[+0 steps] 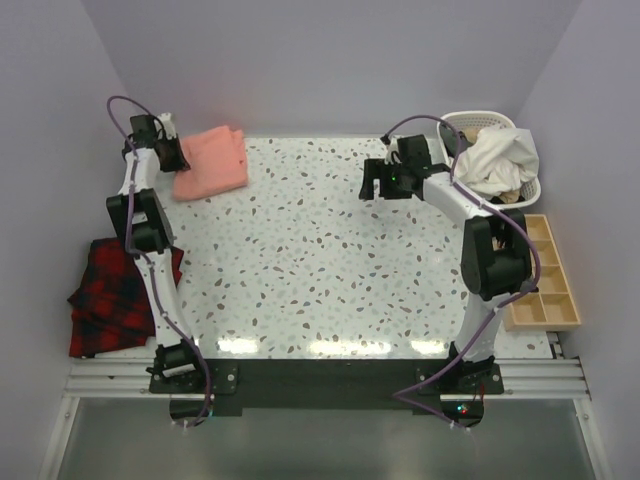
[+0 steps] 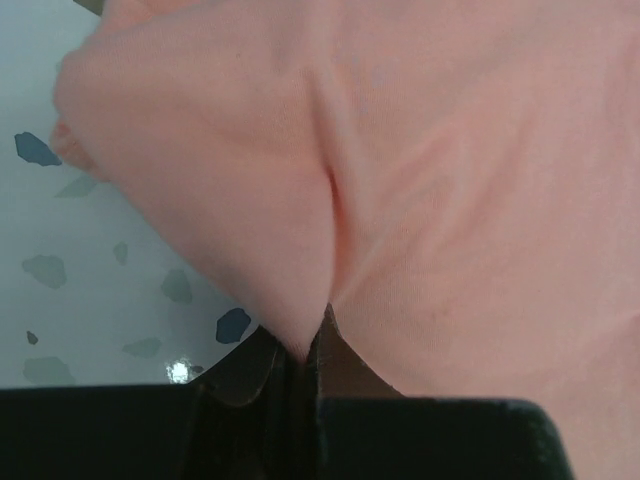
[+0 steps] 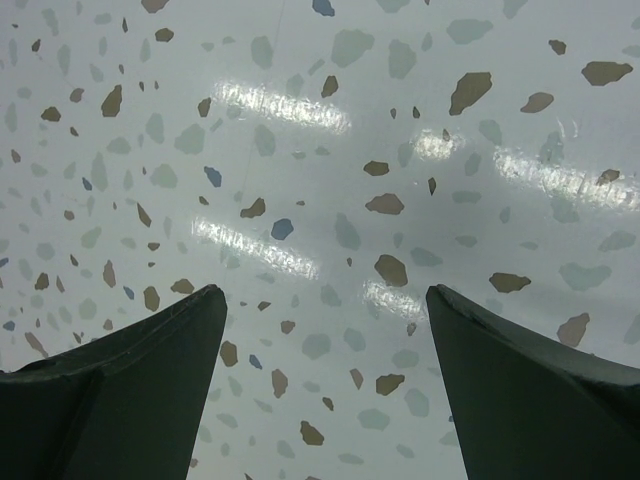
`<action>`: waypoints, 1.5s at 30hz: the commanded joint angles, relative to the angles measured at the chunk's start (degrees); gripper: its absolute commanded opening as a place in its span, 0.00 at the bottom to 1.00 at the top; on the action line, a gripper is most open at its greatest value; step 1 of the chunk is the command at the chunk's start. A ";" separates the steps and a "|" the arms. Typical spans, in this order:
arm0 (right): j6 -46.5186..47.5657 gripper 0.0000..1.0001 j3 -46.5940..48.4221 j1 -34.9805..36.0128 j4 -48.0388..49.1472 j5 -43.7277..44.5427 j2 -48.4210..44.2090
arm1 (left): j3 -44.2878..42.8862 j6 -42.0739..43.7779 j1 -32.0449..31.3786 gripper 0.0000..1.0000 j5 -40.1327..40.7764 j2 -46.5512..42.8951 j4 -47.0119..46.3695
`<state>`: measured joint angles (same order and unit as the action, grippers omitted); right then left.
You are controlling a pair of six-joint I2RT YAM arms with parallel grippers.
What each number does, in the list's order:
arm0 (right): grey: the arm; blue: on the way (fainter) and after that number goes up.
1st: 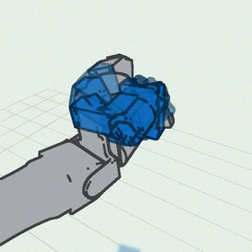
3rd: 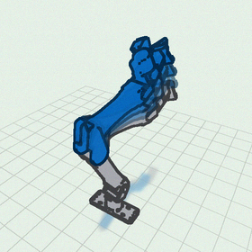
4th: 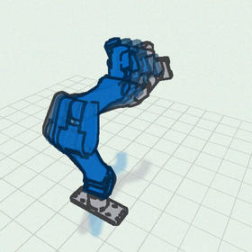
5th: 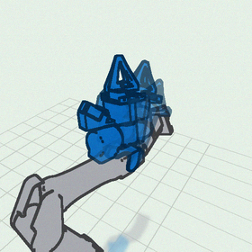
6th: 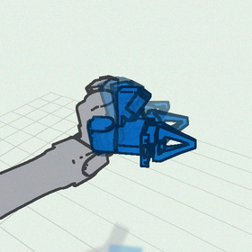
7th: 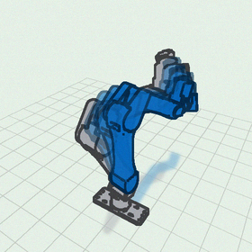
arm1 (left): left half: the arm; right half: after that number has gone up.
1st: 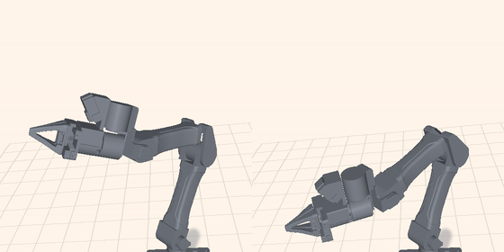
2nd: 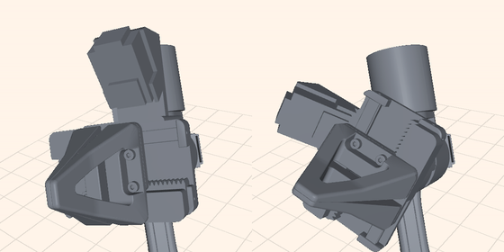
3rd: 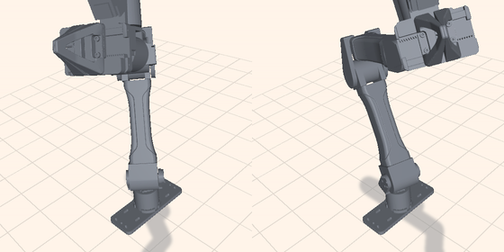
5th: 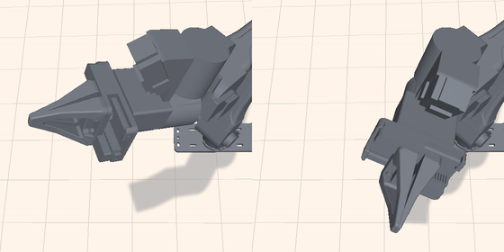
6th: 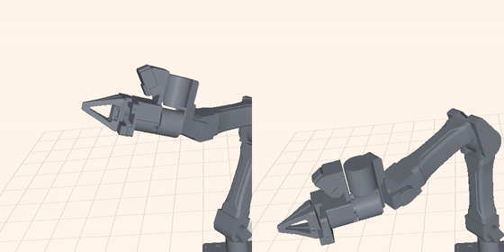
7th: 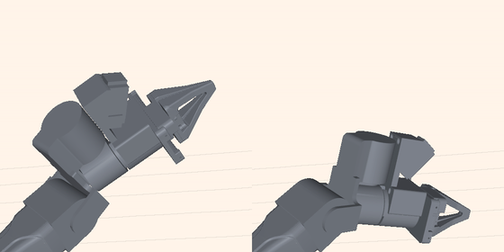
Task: Fold and stack the t-shirts
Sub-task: Put the neatly folded tshirt into the corner of the board with the left arm
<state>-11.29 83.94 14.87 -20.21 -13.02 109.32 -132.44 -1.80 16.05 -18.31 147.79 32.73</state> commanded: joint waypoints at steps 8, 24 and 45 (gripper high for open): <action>0.04 0.85 3.07 -0.20 -0.27 -4.03 5.20 | -2.03 6.72 3.37 0.00 12.67 -3.11 -5.04; -0.49 0.85 4.21 -0.20 -0.01 -7.02 7.84 | 0.06 12.17 3.54 0.37 20.59 -6.01 -13.74; -1.54 0.96 -0.79 -0.02 1.22 -6.15 0.03 | 28.15 4.01 -9.01 1.00 19.63 -39.83 -27.78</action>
<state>-11.94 84.90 14.90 -20.34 -20.01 116.16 -113.84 7.20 12.60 5.26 122.06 12.71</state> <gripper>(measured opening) 0.942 0.997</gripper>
